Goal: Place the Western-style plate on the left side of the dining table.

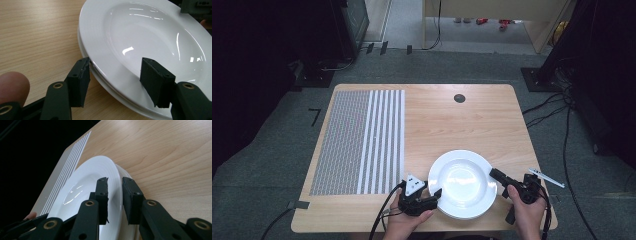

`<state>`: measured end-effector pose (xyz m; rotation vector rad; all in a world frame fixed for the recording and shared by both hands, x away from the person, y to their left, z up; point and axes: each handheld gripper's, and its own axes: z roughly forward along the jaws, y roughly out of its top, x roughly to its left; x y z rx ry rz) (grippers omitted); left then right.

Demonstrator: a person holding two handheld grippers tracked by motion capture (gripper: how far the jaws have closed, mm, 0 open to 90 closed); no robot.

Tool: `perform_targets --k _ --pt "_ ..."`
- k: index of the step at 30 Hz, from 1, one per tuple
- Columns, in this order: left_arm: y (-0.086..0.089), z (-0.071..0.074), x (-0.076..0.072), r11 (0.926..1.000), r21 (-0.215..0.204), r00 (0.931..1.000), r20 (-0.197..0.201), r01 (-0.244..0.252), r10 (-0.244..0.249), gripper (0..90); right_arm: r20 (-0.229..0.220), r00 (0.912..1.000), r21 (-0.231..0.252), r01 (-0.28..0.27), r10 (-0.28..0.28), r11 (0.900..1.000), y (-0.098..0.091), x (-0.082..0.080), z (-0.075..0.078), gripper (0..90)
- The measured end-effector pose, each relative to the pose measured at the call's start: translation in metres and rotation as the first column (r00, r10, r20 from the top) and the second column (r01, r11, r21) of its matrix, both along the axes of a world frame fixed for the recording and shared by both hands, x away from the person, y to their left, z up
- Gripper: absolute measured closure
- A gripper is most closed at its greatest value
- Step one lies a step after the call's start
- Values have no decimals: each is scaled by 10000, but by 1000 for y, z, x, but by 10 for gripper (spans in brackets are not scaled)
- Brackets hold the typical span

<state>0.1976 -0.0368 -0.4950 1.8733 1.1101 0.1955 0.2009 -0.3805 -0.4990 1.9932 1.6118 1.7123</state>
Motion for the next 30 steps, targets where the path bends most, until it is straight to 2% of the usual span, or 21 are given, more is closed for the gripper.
perform_targets --k 7,10,13,16,17,19,20,23,25,30 --pt "0 0 0 10000 -4 10000 -10 -41 41 416 -89 9999 95 91 -90 9999 5 1 -3 771" --pt "0 -1 0 10000 -35 10000 -3 -60 60 416 32 10000 -180 73 -72 9998 6 1 -3 795" --pt "0 -1 0 9999 -50 10000 7 -87 87 417 281 9996 -354 75 -65 9993 7 1 -4 800" --pt "0 -1 1 9999 -87 9999 21 -131 131 427 531 9986 -173 52 -43 9998 6 2 -6 806" --pt "0 -1 1 9997 -159 9998 -24 -178 177 438 809 9967 9 -10 9 10000 7 1 -5 810" --pt "1 -1 2 9996 -200 9998 -67 -190 189 439 942 9955 50 -54 49 10000 7 1 -4 810" --pt "1 -1 2 9995 -258 9998 -125 -179 175 441 1269 9918 70 -172 162 9998 10 1 -3 808" --pt "2 -2 3 9991 -369 9997 -166 -185 179 444 1523 9880 39 -277 268 9996 12 0 -2 803" --pt "3 -2 3 9990 -394 9997 -175 -202 195 449 1651 9858 21 -319 311 9995 13 1 -3 801" --pt "4 -1 4 9987 -449 9996 -188 -235 227 473 1613 9864 119 -332 308 9994 13 2 -4 802"
